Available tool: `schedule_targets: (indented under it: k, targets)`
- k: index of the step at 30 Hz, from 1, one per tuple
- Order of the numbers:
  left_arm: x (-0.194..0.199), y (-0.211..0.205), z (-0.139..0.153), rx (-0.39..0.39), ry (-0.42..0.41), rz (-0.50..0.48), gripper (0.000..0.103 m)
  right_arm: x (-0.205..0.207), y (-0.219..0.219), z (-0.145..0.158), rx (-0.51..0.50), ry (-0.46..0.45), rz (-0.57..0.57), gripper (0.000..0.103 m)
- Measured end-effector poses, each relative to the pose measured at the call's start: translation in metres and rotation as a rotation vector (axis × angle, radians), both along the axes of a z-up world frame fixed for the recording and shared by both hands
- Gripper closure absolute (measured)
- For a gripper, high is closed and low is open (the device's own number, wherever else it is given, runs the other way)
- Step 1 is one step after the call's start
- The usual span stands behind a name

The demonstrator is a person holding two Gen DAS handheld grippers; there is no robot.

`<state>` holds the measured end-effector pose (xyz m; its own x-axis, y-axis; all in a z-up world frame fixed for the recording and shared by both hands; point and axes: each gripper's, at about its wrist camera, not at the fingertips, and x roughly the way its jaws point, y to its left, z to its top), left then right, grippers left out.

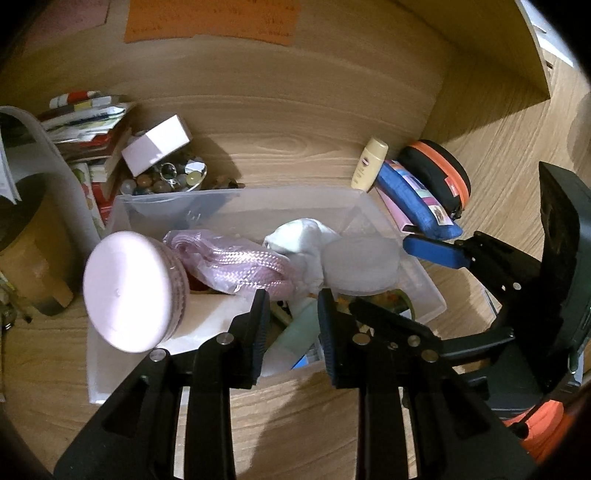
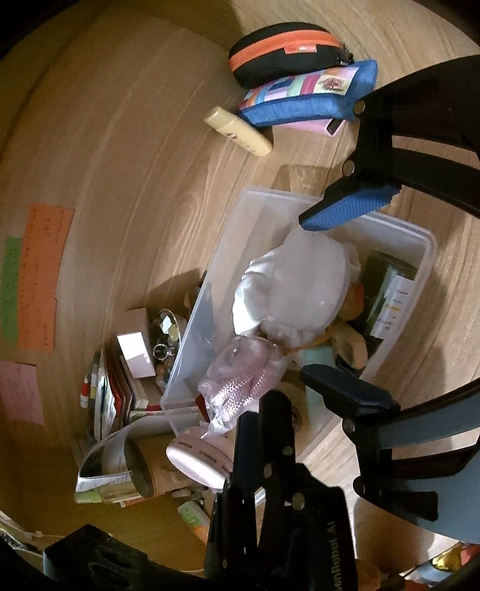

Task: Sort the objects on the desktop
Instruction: 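Open the left tool over the bin while the right tool releases the white container inside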

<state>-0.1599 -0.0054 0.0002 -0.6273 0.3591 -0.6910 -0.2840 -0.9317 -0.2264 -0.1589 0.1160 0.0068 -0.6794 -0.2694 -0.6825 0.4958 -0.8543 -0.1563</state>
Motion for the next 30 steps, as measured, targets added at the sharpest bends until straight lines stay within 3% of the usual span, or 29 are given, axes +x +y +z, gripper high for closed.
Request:
schedule_targets:
  k: [4,13,21,25,30]
  targets:
    - [0.01,0.002,0.008,-0.026,0.035,0.022,0.078,0.006,0.005,0.006,-0.012,0.002,-0.006,0.031]
    - [0.038,0.005,0.023,-0.072,0.121,0.071,0.05,0.028,0.02,0.019,-0.037,0.014,-0.034,0.03]
    - [0.065,0.001,0.031,-0.119,0.195,0.126,0.043,0.047,0.03,0.029,-0.072,0.044,-0.053,0.02]
    - [0.078,-0.001,0.034,-0.146,0.226,0.16,0.03,0.057,0.035,0.03,-0.087,0.045,-0.064,0.019]
    - [0.09,-0.008,0.036,-0.149,0.248,0.189,0.03,0.067,0.041,0.03,-0.125,0.035,-0.082,0.017]
